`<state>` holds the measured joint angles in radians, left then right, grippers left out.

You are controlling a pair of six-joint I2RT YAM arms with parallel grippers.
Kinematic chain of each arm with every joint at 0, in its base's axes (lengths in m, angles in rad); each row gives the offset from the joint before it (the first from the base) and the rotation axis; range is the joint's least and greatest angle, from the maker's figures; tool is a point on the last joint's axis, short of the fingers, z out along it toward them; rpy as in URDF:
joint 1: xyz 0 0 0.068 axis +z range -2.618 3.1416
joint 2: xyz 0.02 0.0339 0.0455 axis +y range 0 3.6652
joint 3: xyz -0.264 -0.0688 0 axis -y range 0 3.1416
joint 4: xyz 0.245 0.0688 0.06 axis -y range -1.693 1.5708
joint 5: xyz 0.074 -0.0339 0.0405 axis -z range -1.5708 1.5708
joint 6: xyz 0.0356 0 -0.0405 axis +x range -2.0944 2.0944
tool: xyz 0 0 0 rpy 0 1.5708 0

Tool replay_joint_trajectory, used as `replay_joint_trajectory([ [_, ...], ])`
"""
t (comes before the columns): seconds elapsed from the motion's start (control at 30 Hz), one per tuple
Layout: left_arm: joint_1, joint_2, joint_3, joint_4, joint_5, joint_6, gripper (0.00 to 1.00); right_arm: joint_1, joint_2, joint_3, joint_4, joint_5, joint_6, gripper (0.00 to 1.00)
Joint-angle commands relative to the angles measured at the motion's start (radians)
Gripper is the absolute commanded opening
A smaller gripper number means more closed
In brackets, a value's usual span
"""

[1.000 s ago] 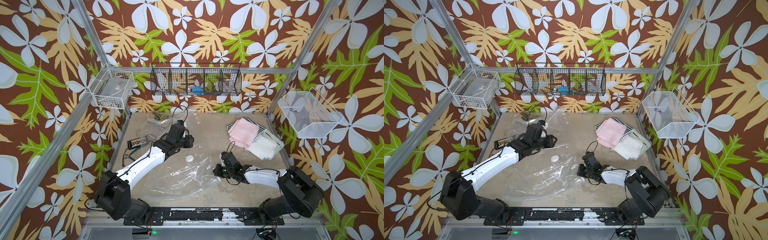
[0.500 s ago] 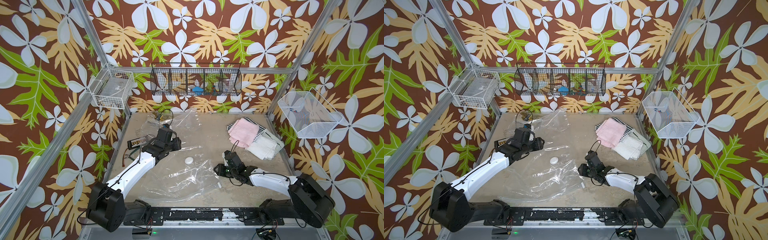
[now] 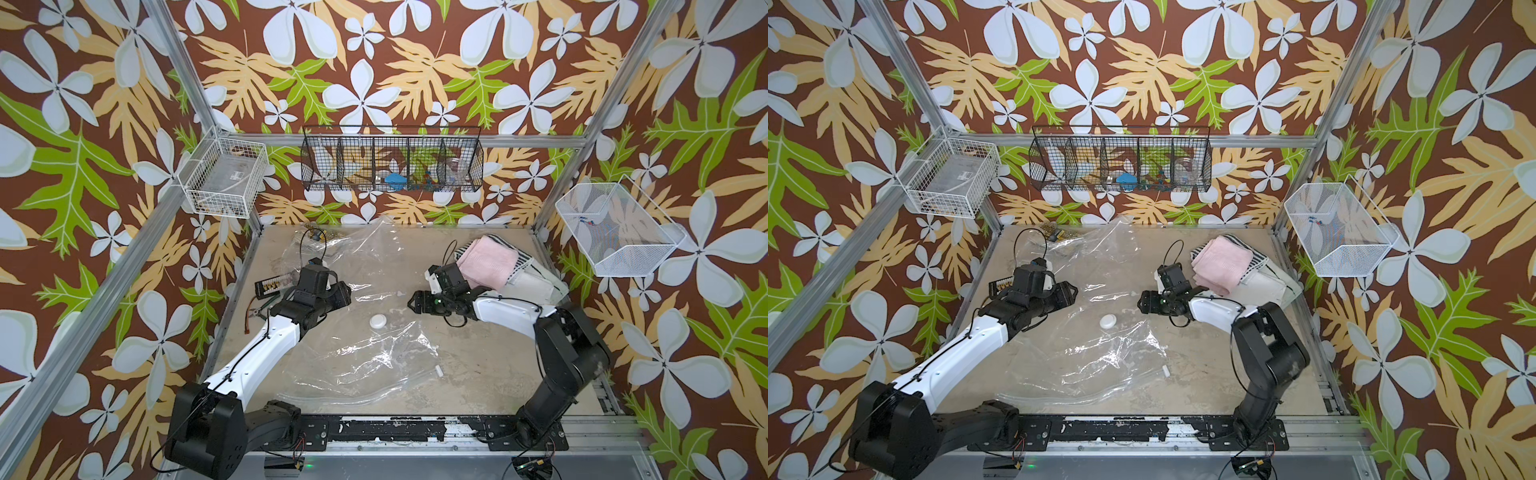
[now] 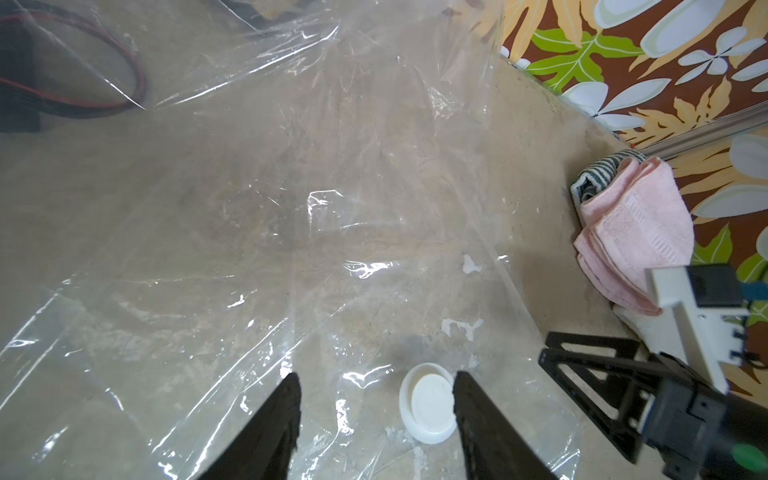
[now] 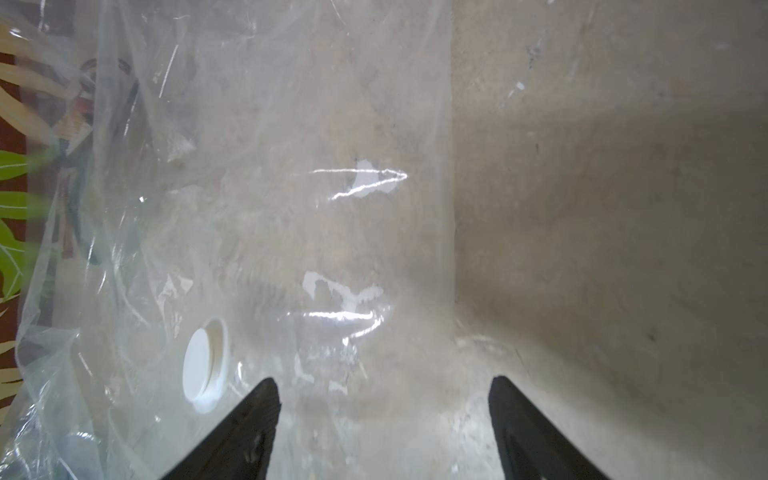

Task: Place the folded towel into the vacuum bag
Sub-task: Adjust the vacuum bag at the center of the board.

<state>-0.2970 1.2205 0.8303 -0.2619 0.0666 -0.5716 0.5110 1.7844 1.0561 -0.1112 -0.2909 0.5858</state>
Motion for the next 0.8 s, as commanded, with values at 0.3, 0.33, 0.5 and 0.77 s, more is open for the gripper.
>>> replay_joint_trajectory([
  [0.3,0.002,-0.027,-0.009,0.011,0.027,0.013,0.61,0.012,0.223,0.155,0.025,-0.048,-0.036,0.30],
  [0.33,0.002,-0.030,-0.003,0.005,0.021,0.017,0.61,0.015,0.193,0.142,0.042,-0.042,-0.051,0.24],
  [0.5,0.002,-0.056,0.031,0.000,-0.002,0.043,0.60,0.031,-0.023,0.033,0.104,0.115,-0.113,0.09],
  [0.77,-0.032,-0.133,0.009,0.104,0.022,0.055,0.60,-0.071,-0.314,-0.279,0.285,0.288,0.034,0.00],
])
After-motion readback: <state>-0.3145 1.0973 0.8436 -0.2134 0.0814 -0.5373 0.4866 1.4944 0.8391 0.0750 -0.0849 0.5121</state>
